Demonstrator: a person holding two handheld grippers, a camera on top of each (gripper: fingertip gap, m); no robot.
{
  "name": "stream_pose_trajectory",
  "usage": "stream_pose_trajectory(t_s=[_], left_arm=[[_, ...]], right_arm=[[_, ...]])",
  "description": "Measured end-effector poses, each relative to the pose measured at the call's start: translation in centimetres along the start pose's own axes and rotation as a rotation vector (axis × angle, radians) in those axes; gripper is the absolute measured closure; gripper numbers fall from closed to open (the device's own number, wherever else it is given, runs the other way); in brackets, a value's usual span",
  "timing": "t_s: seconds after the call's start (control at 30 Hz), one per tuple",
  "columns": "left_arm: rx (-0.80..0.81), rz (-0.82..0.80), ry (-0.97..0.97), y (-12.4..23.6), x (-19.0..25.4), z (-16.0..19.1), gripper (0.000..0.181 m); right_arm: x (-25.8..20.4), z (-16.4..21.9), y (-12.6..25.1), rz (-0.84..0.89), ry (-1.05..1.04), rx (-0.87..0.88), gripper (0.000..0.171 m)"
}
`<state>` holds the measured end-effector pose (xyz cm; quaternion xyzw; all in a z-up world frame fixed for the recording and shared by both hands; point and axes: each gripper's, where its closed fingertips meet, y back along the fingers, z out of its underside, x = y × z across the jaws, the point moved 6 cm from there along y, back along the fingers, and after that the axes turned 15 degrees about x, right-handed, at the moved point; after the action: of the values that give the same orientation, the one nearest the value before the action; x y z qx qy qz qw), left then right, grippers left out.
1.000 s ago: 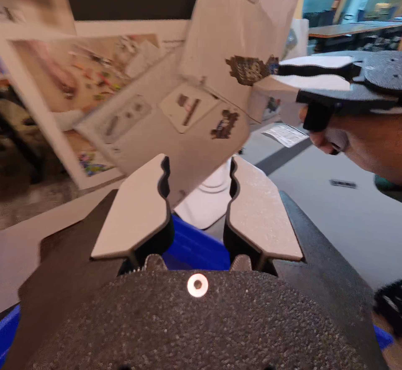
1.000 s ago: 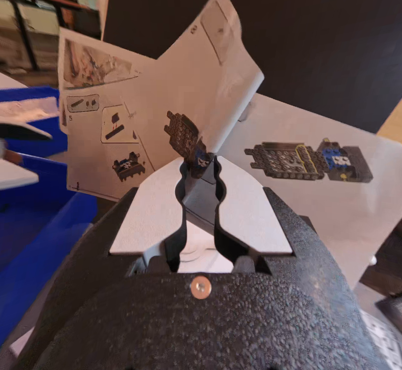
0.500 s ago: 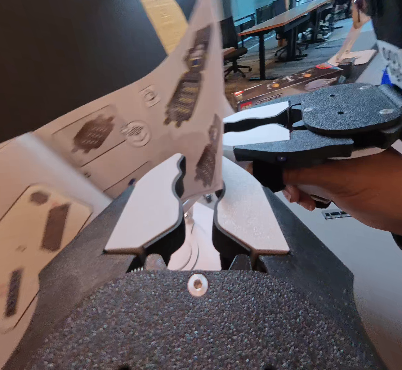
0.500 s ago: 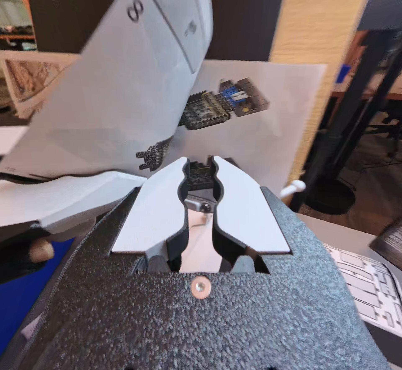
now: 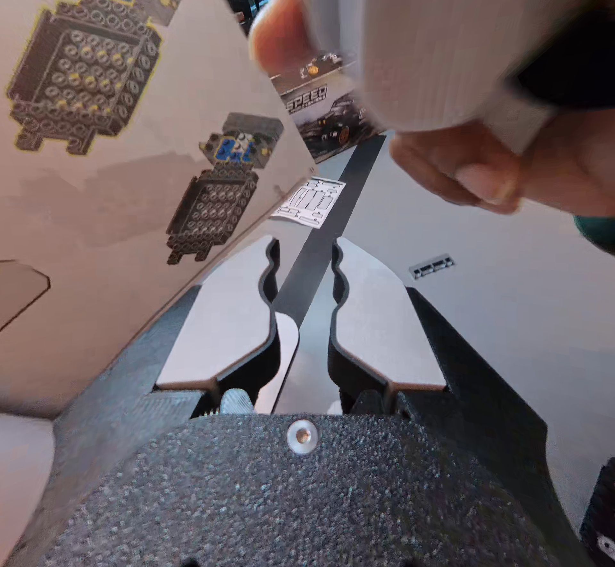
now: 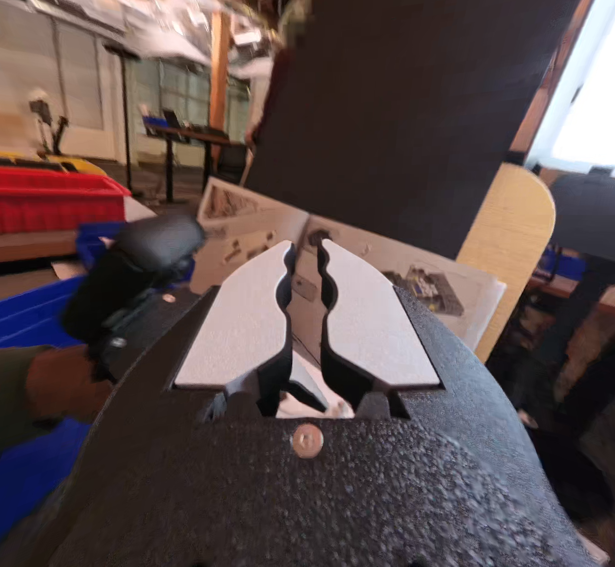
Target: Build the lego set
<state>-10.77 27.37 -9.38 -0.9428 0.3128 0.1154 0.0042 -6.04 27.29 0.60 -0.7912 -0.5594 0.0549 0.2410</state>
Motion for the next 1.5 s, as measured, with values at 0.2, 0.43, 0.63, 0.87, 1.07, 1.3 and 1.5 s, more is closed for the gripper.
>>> stream_pose_trajectory(t_s=[0.2, 0.43, 0.63, 0.87, 1.07, 1.3, 1.5], left_arm=[[-0.058, -0.335, 0.035, 4.8, -2.9, 0.7, 0.163], [-0.077, -0.666, 0.174, 11.8, -8.1, 2.7, 0.162], [-0.105, -0.741, 0.194, 14.3, -12.1, 3.5, 0.168], [-0.106, -0.716, 0.186, 14.9, -12.7, 3.6, 0.181], [-0.122, -0.713, 0.171, 15.4, -12.2, 4.3, 0.171], [-0.086, -0.715, 0.175, 16.8, -12.0, 3.5, 0.166], [-0.021, -0.715, 0.186, 18.0, -11.2, 2.2, 0.164]], right_arm=[[3.6, 7.7, -0.2, 0.18, 0.33, -0.387, 0.163], [6.1, 10.4, 0.7, 0.261, 0.421, -0.441, 0.162], [7.1, 9.9, 0.2, 0.289, 0.366, -0.433, 0.162], [7.3, 10.1, 0.9, 0.339, 0.281, -0.394, 0.164], [7.1, 11.2, 2.7, 0.347, 0.197, -0.412, 0.163], [6.1, 9.2, 4.0, 0.347, 0.116, -0.311, 0.16], [3.7, 8.0, 4.1, 0.312, 0.096, -0.264, 0.153]])
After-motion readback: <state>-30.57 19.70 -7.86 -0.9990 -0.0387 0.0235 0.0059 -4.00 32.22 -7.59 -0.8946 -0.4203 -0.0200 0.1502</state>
